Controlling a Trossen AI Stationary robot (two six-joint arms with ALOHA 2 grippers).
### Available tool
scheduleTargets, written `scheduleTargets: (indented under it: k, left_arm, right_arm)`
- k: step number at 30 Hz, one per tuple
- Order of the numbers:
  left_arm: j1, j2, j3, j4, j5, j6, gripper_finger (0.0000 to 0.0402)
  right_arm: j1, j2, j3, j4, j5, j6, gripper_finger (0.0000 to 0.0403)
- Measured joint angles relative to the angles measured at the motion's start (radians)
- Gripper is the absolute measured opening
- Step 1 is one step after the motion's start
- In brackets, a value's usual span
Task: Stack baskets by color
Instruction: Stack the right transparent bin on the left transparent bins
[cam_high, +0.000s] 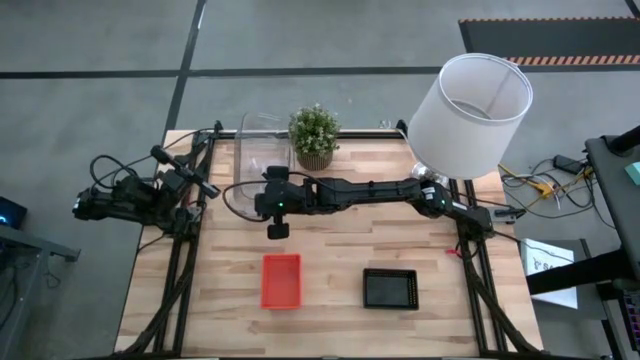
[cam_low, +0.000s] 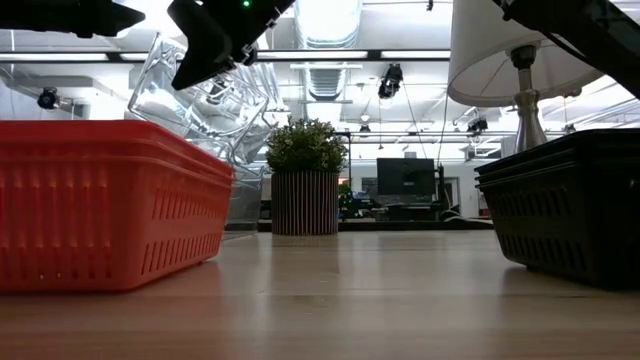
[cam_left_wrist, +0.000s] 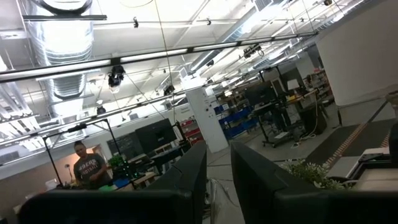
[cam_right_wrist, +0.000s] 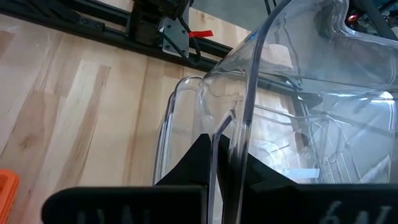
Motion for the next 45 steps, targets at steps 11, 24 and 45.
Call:
scheduleTargets:
  k: [11,24,45]
  left_arm:
    - [0.000,0.000,0.000,0.000,0.000,0.000,0.0058]
    - [0.000,0.000,0.000,0.000,0.000,0.000,0.0058]
    - [0.000,0.000,0.000,0.000,0.000,0.000,0.0058]
  right_arm:
    - [-0.008,0.000,-0.004,0.001,0.000,0.025,0.0009]
    - [-0.024,0.000,-0.005,0.001,-0.055,0.026,0.0009]
    - [-0.032,-0.001,-0.006,0.002,-0.052,0.022,0.0072]
